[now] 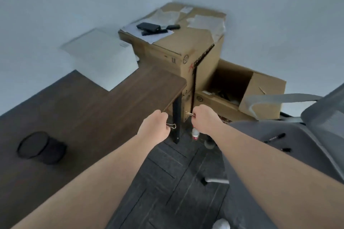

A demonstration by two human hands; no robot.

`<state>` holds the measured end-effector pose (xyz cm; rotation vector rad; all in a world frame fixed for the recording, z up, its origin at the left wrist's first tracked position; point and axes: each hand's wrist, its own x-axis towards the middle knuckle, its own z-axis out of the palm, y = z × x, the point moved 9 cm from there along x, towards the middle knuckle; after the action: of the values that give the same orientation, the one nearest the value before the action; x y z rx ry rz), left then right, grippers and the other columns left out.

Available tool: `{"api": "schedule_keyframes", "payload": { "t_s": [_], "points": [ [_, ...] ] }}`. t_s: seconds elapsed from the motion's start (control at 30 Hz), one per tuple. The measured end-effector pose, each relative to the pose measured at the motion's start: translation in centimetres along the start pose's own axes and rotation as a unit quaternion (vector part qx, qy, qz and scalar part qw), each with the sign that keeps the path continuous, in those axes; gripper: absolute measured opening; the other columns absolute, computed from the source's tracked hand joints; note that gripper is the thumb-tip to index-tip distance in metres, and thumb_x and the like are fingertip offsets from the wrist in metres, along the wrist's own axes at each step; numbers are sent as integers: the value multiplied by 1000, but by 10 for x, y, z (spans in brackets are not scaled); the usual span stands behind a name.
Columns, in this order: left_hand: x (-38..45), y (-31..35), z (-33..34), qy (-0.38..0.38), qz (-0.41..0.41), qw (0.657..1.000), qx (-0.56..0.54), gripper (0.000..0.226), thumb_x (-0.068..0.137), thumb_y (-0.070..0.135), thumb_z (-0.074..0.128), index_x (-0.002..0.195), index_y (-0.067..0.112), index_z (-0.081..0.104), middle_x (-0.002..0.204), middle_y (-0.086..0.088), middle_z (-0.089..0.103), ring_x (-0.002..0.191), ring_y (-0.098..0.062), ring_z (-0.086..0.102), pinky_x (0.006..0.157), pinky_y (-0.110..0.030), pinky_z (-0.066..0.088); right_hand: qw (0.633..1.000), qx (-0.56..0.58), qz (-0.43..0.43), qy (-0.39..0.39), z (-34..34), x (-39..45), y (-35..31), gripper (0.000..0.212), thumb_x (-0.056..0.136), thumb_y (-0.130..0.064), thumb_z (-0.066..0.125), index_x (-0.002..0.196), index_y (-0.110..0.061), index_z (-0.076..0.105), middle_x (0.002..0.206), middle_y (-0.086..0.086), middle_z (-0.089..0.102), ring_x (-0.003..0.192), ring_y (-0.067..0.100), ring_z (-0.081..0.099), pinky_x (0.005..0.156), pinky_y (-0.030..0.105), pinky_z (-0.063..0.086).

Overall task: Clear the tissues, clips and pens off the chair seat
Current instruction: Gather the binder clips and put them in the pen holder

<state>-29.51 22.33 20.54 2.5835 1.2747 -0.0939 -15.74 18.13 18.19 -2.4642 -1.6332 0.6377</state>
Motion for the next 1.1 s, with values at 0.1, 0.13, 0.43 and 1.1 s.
{"api": "schedule_keyframes", "payload": {
  "t_s": [0.1,0.13,0.43,1.1],
  "points": [
    [-55,-79,-30,29,-61,998,-11,14,90,16,48,78,11,42,85,-3,40,74,-25,47,66,-31,37,997,-7,-74,0,5,-15,-99,17,93,-14,44,90,-5,58,88,10,51,81,27,51,71,33,45],
    [-72,-104,-39,40,-81,996,-15,14,90,16,48,78,11,42,85,-4,41,73,-24,46,67,-31,38,995,-14,-102,-1,8,-21,-132,17,93,-14,44,89,-6,58,86,8,49,80,26,50,72,34,46],
    [-182,-278,-92,127,-249,958,-68,12,85,12,50,75,10,44,84,-4,44,75,-25,45,66,-29,34,968,-4,-252,-22,43,-45,-336,13,90,-13,50,89,-7,61,85,5,52,79,23,50,71,32,43],
    [-150,-415,-58,106,-391,903,-144,11,85,15,53,81,12,43,87,-5,49,79,-25,47,66,-32,36,919,-75,-354,-156,135,42,-505,18,86,-15,61,99,-6,68,93,11,67,89,27,64,82,40,55]
  ]
}}
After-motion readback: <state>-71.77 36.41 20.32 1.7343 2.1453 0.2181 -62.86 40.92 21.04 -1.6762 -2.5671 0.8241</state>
